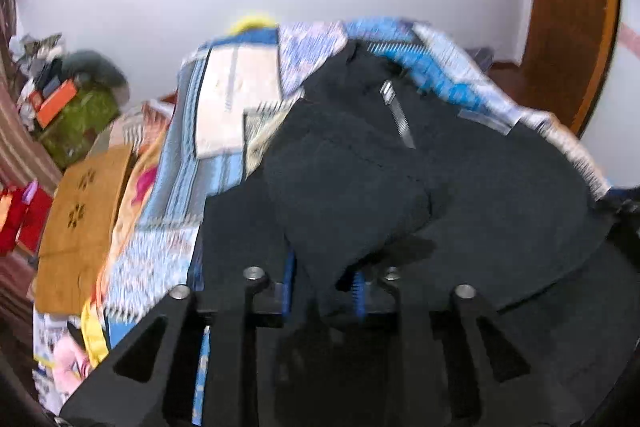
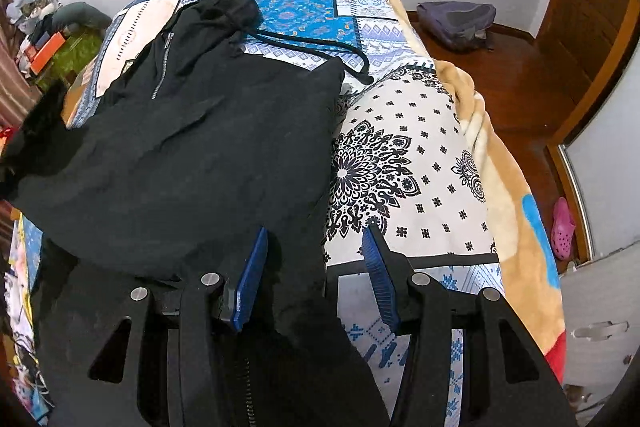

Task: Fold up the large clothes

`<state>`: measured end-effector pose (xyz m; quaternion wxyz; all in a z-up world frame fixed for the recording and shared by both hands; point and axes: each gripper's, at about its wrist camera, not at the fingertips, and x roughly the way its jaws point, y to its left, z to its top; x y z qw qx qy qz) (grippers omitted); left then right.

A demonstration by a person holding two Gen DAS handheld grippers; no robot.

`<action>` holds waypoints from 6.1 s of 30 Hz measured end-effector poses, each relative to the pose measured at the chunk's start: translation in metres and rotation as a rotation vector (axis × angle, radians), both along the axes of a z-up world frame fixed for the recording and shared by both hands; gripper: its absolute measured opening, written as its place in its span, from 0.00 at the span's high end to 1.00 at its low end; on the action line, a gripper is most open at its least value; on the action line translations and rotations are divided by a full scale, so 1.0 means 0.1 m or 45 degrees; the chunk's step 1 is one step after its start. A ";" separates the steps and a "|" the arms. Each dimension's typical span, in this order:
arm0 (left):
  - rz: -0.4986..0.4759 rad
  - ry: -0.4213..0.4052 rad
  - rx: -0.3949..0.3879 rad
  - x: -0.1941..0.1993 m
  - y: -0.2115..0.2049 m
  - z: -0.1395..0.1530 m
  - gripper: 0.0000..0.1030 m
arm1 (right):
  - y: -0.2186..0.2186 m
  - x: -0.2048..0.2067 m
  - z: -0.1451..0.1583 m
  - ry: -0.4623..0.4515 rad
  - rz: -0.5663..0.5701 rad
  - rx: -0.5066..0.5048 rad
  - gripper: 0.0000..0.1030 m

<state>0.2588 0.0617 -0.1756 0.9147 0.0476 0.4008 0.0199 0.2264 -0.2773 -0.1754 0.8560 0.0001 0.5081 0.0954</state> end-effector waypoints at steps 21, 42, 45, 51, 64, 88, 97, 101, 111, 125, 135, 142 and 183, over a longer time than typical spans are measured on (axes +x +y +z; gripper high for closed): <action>0.248 0.201 -0.076 -0.53 0.92 -0.51 0.44 | 0.14 0.02 0.08 -0.005 -0.018 -0.058 0.48; -0.050 -0.173 -0.071 0.93 0.19 0.85 0.39 | 0.91 1.12 0.99 -0.279 0.105 0.142 0.48; -0.066 -0.143 -0.101 1.31 0.12 0.76 0.39 | 1.00 1.43 0.95 -0.250 0.093 0.196 0.48; 0.032 -0.041 -0.182 2.01 0.13 0.34 0.39 | 1.09 2.11 0.60 -0.122 0.003 0.298 0.48; 0.028 0.195 -0.559 2.99 0.10 -0.51 0.52 | 1.53 3.03 -0.38 0.121 -0.033 0.216 0.48; -0.221 0.112 -0.465 1.70 -0.15 0.53 0.91 | 1.48 1.59 0.60 -0.115 0.273 0.153 0.88; -0.252 0.190 -0.496 0.54 -0.21 0.36 0.91 | 1.33 0.68 0.39 -0.020 0.392 0.202 0.87; -0.231 0.237 -0.400 0.25 -0.33 0.10 0.90 | 1.26 0.45 0.17 0.020 0.349 0.145 0.83; -0.153 0.347 -0.288 0.01 -0.32 -0.19 0.90 | 1.00 0.30 0.09 0.081 0.234 0.062 0.81; -0.222 0.047 -0.215 0.53 -0.48 0.65 0.50 | 0.94 0.59 0.55 -0.150 0.186 0.106 0.44; -0.280 0.132 -0.082 1.34 -0.80 0.26 0.40 | 1.06 1.21 0.20 -0.047 0.158 0.140 0.44; -0.263 0.143 -0.109 1.55 -0.80 0.06 0.41 | 1.10 1.55 -0.14 0.102 0.141 0.158 0.53; -0.237 0.285 -0.374 -0.47 -0.33 0.06 0.63 | 1.08 -0.48 0.36 -0.113 0.398 0.015 0.43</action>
